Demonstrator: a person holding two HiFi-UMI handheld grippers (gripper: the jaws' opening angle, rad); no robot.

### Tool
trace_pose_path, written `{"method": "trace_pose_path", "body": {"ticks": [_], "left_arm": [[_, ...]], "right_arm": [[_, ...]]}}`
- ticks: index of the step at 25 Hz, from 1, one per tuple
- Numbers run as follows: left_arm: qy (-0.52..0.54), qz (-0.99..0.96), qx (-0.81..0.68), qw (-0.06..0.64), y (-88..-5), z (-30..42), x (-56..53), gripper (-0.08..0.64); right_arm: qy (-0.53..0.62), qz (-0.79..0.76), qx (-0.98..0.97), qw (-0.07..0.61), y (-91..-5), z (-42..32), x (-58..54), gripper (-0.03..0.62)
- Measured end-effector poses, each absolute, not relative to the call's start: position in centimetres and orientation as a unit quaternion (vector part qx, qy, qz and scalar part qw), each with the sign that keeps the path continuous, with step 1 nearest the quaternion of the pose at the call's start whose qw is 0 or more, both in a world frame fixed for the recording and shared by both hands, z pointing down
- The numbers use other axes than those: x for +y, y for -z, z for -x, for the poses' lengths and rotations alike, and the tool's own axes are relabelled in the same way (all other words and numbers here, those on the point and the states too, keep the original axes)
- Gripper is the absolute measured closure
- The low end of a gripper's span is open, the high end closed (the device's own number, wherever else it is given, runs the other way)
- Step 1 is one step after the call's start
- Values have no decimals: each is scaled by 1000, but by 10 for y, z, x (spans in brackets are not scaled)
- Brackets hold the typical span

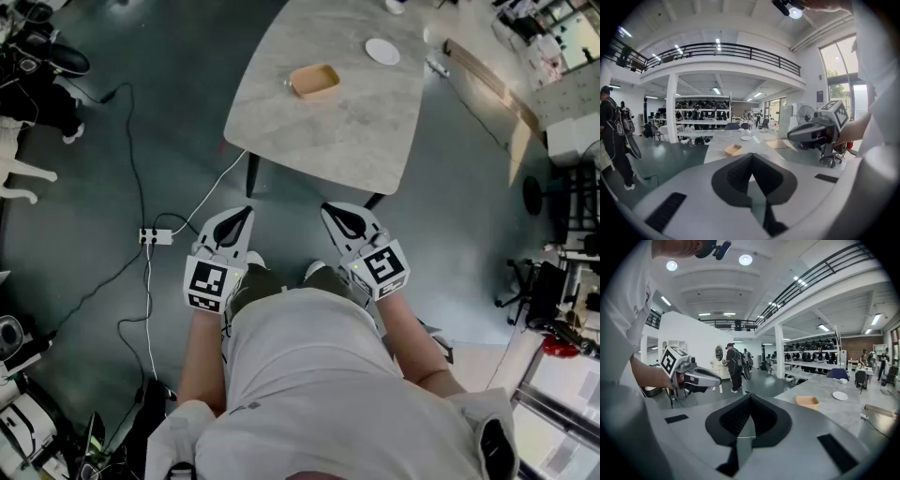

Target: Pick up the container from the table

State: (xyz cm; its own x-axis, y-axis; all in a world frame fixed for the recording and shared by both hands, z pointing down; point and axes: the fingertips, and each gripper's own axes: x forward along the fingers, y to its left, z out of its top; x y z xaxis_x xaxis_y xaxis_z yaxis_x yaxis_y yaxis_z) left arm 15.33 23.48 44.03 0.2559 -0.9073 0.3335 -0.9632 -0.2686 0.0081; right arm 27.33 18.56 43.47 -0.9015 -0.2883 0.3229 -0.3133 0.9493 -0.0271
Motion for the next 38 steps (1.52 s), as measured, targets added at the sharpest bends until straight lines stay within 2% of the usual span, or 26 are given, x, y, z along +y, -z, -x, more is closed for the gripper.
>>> {"method": "trace_pose_path", "body": {"ticks": [12,18,27,38], "left_arm": [[-89,-741,-650,144,-452,37,301,558],[-92,-722,-667,158,-463,92,300,558],[-122,-713,-670,168,-479,164,231,558],[-191,-752,-608,168,-476,205,68,558]], "right_arm": [[-48,-111,-978,173,-442,-102,220,581],[-41,-93,-977,187,-451,-48,212,581],[-46,-71,-979,186,-471,35,145,580],[-95,-135,-969,185,-491,65,-5,580]]}}
